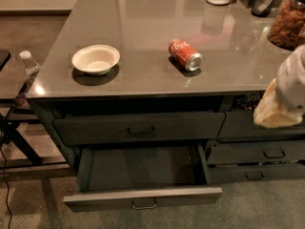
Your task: Close middle drawer
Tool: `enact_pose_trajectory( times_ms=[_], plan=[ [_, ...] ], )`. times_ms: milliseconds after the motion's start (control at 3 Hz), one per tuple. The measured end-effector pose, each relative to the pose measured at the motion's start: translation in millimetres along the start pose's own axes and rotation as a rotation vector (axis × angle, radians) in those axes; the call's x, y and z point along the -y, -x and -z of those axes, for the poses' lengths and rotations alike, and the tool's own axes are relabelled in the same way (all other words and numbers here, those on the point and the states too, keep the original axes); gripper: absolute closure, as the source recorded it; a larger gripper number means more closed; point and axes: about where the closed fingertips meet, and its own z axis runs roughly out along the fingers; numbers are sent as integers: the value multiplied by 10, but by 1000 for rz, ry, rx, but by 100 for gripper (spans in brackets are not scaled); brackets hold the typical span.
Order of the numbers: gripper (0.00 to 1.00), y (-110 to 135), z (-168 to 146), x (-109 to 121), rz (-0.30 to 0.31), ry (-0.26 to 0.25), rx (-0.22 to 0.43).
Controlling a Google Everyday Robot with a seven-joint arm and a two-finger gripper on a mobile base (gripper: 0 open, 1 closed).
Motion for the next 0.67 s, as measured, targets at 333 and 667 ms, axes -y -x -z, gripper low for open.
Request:
enact_pose_trajectory(
  times_ms=[333,667],
  plan=[
    [100,-182,-415,-243,-12,70,-34],
    [100,-182,-415,-243,-12,70,-34]
  ],
)
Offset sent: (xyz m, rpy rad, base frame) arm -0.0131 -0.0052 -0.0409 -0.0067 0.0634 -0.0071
